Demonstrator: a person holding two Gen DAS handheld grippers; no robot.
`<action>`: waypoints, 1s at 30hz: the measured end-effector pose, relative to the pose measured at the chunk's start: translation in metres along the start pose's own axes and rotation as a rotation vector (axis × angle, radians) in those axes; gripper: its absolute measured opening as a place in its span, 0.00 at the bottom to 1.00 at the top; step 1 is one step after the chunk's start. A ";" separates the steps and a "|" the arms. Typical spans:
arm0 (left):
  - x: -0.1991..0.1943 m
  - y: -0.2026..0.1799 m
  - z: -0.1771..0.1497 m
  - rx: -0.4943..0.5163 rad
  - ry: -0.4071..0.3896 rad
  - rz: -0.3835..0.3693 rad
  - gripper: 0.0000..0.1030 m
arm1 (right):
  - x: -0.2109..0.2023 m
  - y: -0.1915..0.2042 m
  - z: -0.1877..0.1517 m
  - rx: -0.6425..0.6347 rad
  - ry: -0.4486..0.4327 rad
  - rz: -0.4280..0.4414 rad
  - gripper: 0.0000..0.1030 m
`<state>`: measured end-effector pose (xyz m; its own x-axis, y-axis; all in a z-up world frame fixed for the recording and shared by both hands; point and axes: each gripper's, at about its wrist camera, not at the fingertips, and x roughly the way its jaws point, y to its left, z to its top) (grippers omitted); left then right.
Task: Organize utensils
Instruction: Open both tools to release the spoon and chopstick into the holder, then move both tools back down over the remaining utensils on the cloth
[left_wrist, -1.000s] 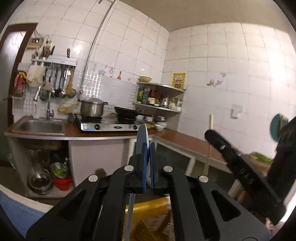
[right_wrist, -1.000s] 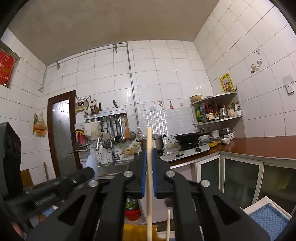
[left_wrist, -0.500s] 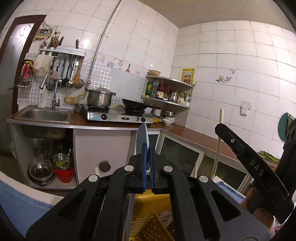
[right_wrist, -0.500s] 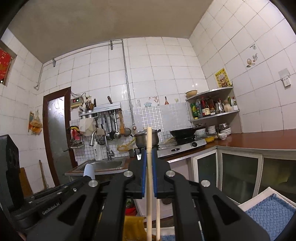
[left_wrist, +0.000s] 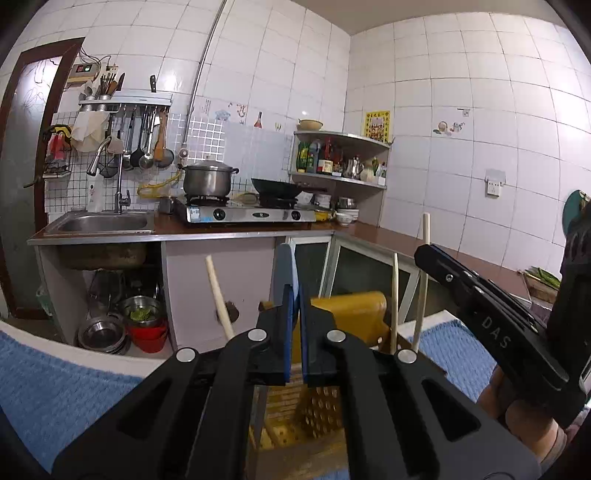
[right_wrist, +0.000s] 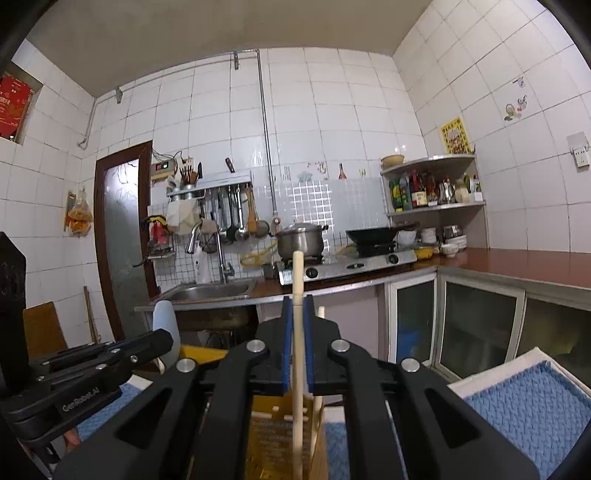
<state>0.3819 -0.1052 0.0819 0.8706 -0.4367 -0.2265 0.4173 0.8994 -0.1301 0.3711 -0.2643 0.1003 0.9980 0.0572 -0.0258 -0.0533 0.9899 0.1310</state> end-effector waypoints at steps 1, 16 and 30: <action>-0.004 0.001 -0.001 -0.005 0.005 0.002 0.02 | -0.003 0.000 0.000 0.004 0.009 -0.001 0.06; -0.065 0.026 0.007 -0.110 0.192 0.101 0.66 | -0.043 -0.014 0.013 0.009 0.232 -0.094 0.46; -0.127 0.036 -0.055 -0.142 0.450 0.200 0.95 | -0.114 -0.030 -0.032 0.042 0.509 -0.189 0.49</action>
<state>0.2722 -0.0189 0.0531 0.7183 -0.2492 -0.6495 0.1875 0.9684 -0.1642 0.2576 -0.2961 0.0679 0.8476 -0.0554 -0.5277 0.1370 0.9837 0.1168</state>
